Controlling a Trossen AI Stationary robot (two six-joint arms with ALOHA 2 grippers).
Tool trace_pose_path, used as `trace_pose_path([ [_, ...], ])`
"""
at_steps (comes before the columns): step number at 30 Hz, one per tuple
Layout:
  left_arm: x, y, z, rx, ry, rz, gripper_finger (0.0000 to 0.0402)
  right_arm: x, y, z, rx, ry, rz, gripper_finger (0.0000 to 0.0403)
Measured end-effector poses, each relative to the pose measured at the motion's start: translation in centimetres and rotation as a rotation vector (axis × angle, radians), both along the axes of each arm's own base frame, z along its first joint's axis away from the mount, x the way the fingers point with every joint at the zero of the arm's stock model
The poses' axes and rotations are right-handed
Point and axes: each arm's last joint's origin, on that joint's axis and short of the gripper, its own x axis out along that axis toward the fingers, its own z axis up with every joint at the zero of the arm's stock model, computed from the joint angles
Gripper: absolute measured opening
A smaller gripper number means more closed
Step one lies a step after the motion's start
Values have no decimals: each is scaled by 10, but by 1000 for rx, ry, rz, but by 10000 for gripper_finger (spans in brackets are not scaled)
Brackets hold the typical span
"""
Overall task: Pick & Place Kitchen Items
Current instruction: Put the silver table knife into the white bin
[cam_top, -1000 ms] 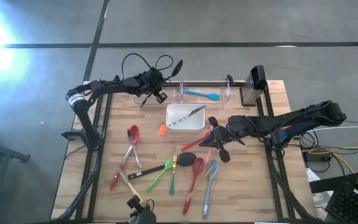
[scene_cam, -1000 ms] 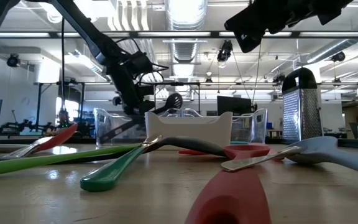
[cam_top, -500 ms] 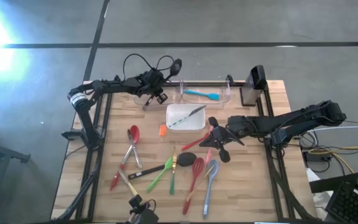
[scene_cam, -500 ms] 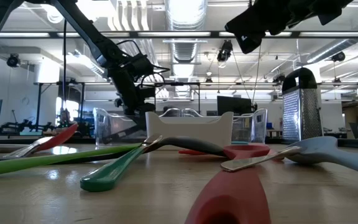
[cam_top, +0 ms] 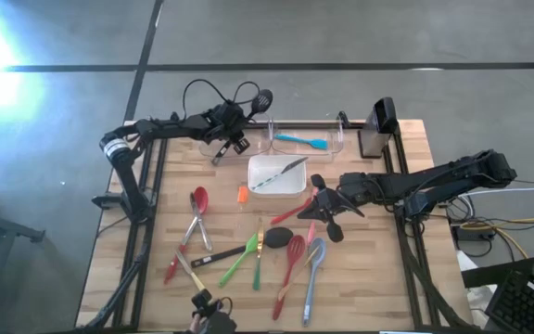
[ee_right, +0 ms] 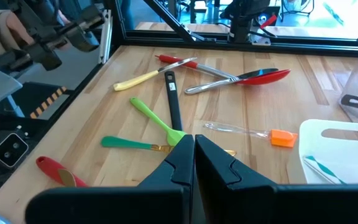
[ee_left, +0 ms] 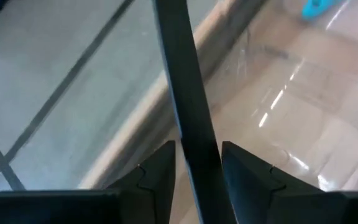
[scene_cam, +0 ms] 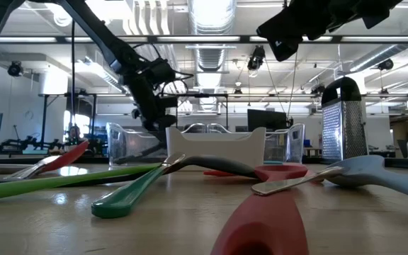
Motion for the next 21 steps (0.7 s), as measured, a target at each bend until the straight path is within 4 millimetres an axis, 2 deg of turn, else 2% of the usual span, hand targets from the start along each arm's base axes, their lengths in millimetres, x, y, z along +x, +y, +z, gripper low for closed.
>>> trace_pose_path([
  [6, 2, -2, 39, 30, -38, -5, 135, 0, 0, 0, 3, 3, -1, 8],
  [11, 0, -21, 86, 22, -72, -21, 135, -1, -1, -2, -4, 26, -15, 8],
  [15, -5, -50, 117, 22, -124, -57, 135, -1, -2, -3, 0, 36, -51, 8],
  [21, -17, -115, 146, 46, -208, -208, 135, -2, -1, -5, 16, 60, -60, 8],
])
